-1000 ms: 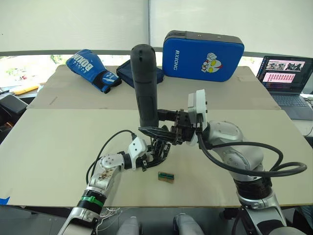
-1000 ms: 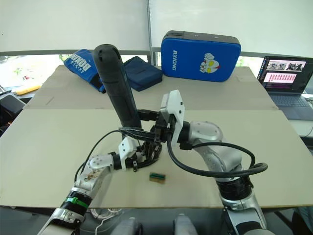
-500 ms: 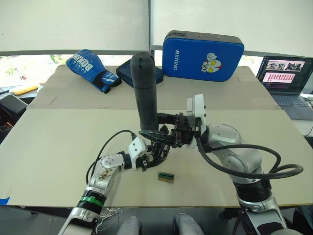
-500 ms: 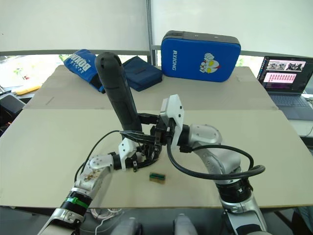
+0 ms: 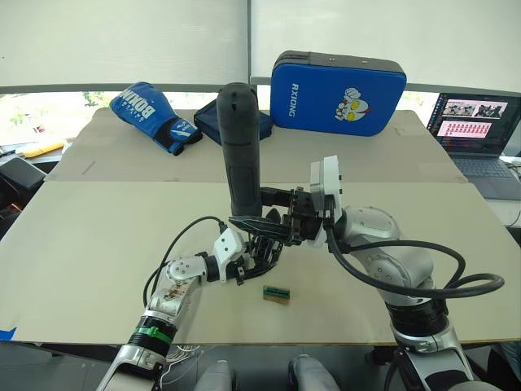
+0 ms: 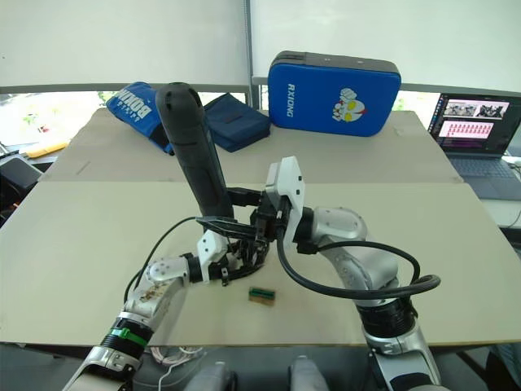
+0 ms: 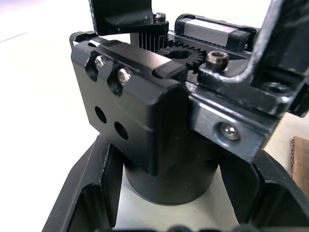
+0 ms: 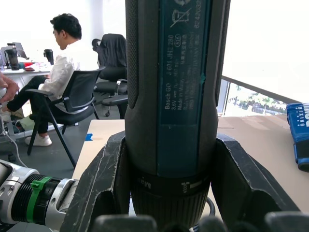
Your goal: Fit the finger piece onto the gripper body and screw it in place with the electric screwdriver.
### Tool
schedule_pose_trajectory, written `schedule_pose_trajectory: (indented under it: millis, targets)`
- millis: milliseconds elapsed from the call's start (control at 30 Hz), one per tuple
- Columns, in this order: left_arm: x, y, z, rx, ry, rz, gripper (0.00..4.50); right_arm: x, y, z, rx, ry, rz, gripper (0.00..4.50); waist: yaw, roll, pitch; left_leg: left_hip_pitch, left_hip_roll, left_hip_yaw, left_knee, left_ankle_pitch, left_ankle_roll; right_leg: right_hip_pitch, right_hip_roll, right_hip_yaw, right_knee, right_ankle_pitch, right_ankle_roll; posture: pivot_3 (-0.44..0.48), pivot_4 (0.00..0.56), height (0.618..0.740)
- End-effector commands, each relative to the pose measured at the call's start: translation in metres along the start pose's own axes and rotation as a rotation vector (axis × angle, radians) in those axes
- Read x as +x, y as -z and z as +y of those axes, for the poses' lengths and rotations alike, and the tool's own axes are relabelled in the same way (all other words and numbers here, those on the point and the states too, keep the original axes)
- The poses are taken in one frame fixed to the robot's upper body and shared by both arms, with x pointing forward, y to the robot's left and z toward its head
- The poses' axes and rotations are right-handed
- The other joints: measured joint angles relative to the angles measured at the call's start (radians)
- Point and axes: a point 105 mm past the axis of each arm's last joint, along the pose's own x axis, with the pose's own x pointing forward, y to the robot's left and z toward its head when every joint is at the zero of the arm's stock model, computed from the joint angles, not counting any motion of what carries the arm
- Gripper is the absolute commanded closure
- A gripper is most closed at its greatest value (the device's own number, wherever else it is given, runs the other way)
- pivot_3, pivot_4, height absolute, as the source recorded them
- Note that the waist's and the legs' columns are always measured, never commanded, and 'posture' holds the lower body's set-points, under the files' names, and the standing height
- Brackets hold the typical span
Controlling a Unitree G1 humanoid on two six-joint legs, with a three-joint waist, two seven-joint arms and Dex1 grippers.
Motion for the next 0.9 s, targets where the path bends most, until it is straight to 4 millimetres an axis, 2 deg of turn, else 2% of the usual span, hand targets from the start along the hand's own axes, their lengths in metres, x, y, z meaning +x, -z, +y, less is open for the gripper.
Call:
schedule_pose_trajectory:
  millis: [33, 467, 900]
  targets:
    - [0.0027, 0.0162, -0.0108, -0.039, 0.041, 0.052, 2.18, 0.0000, -0.0258, 0.0002, -0.095, -0.007, -0.077, 2.60, 0.000, 0.000, 0.000, 0.000, 0.000, 0.000, 0.000, 0.000, 0.000, 0.000, 0.000, 0.000, 0.000, 0.000, 0.000, 0.000, 0.150, 0.740]
    - [0.0025, 0.0172, -0.0116, -0.040, 0.043, 0.053, 2.18, -0.0017, -0.0301, -0.0019, -0.114, 0.001, -0.083, 2.60, 0.000, 0.000, 0.000, 0.000, 0.000, 0.000, 0.000, 0.000, 0.000, 0.000, 0.000, 0.000, 0.000, 0.000, 0.000, 0.000, 0.150, 0.740]
    - [0.0025, 0.0180, -0.0126, -0.043, 0.043, 0.053, 2.18, -0.0041, -0.0221, -0.0035, -0.103, 0.014, -0.068, 2.60, 0.000, 0.000, 0.000, 0.000, 0.000, 0.000, 0.000, 0.000, 0.000, 0.000, 0.000, 0.000, 0.000, 0.000, 0.000, 0.000, 0.150, 0.740]
